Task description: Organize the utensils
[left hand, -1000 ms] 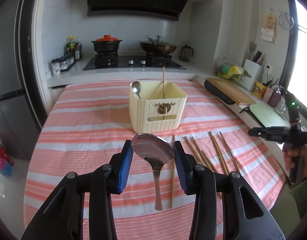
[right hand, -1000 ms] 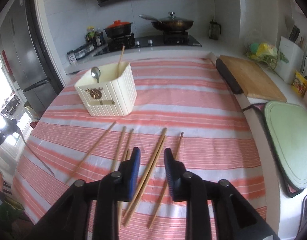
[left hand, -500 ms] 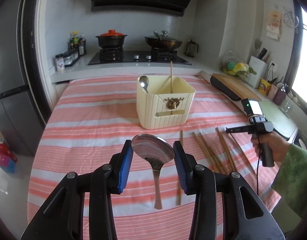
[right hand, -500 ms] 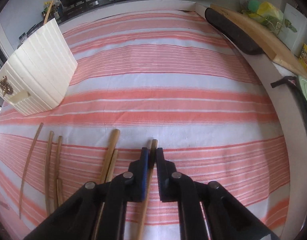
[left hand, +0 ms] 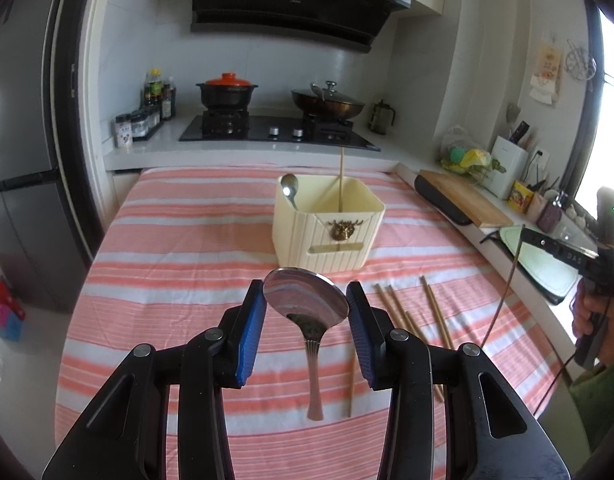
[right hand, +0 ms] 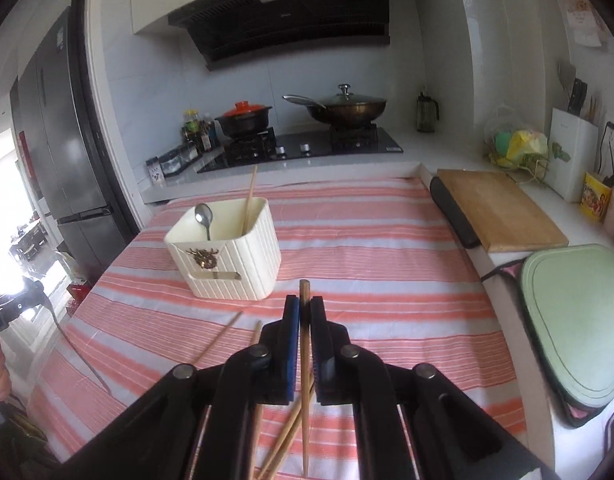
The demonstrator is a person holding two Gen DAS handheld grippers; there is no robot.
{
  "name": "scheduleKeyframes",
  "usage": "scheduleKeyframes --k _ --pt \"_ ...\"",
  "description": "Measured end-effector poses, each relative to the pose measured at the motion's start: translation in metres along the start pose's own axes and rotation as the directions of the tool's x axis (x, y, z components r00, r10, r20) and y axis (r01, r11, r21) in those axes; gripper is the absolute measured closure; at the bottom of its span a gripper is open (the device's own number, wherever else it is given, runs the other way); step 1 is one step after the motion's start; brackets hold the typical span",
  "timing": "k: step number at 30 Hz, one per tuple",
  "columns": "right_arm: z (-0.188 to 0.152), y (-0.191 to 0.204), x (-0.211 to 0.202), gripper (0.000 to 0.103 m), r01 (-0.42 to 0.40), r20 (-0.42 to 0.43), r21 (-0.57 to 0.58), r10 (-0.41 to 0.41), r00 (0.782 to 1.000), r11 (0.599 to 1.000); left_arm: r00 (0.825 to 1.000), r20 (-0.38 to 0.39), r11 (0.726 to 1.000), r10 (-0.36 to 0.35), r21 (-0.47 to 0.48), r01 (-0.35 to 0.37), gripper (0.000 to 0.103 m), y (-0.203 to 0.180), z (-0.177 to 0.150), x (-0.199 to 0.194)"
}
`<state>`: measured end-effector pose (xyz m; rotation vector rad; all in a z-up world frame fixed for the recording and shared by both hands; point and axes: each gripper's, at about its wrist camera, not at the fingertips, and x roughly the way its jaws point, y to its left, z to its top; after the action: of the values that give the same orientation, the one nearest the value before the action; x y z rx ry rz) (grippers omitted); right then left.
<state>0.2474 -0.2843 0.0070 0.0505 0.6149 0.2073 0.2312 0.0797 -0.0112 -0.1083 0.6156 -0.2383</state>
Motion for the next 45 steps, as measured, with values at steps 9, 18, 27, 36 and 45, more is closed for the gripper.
scheduleKeyframes --k 9,18,27,36,45 --pt "0.021 0.020 -0.001 0.099 -0.017 0.047 -0.018 0.018 0.999 1.000 1.000 0.018 1.000 0.012 -0.008 -0.012 0.062 0.002 0.008 -0.007" --pt "0.002 -0.007 0.140 0.089 0.000 -0.310 -0.014 -0.004 0.951 1.000 1.000 -0.012 0.999 0.028 -0.026 -0.028 0.062 0.011 0.004 -0.001" --pt "-0.022 -0.049 0.263 0.068 0.097 -0.486 0.051 -0.060 0.872 0.994 0.998 -0.049 0.999 0.039 -0.025 -0.040 0.062 0.018 0.005 0.015" --pt "-0.014 -0.048 0.252 0.097 0.134 -0.391 0.054 -0.102 0.915 0.990 0.997 -0.065 0.999 0.032 -0.040 -0.035 0.062 0.019 0.006 0.023" --pt "0.025 -0.020 0.082 0.097 -0.035 -0.072 0.056 0.039 0.997 0.998 1.000 -0.016 1.000 -0.013 -0.017 0.013 0.062 0.005 0.021 0.006"
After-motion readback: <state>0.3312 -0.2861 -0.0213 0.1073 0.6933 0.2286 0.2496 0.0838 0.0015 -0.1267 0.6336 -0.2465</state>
